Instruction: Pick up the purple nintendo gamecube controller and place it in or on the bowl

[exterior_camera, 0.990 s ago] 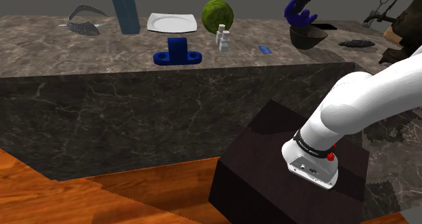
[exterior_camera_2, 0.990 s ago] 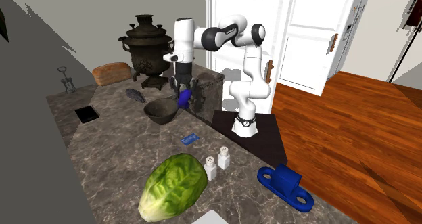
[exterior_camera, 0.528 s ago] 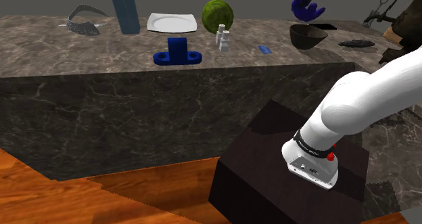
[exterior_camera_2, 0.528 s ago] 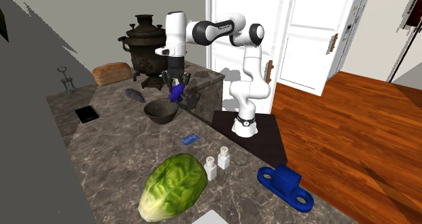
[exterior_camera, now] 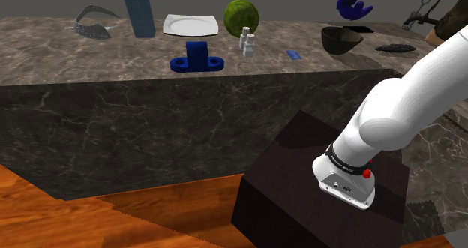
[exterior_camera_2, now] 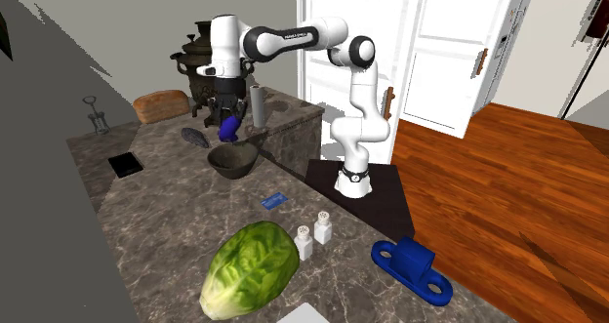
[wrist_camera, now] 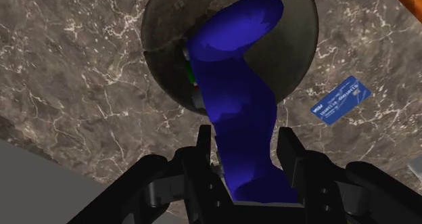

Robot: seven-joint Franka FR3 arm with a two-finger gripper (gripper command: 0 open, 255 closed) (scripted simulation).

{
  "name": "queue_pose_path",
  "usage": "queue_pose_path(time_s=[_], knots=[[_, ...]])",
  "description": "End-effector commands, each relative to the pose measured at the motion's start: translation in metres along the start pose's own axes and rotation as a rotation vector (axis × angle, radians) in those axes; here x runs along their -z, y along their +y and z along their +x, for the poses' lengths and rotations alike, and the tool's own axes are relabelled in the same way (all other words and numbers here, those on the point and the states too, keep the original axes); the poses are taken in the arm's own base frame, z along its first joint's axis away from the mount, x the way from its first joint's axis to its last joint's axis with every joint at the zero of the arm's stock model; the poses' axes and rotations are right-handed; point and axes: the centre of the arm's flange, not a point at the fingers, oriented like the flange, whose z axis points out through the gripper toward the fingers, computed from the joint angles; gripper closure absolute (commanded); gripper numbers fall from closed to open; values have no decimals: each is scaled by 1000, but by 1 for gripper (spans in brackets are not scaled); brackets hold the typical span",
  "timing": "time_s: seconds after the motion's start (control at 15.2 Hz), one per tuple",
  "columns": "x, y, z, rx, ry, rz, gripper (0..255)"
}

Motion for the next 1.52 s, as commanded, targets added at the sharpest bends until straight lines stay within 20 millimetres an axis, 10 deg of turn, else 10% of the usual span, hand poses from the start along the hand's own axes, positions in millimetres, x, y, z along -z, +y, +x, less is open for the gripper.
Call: queue_pose_path(time_s=[0.0, 0.86, 1.32, 1.39, 1.45], knots=[[-7, 7, -2, 3, 1, -2, 255], [-72, 7, -17, 3, 1, -2, 255], [-72, 7, -17, 3, 1, -2, 255], [-72, 7, -17, 3, 1, -2, 0], [-72, 7, -17, 3, 1, -2, 0]])
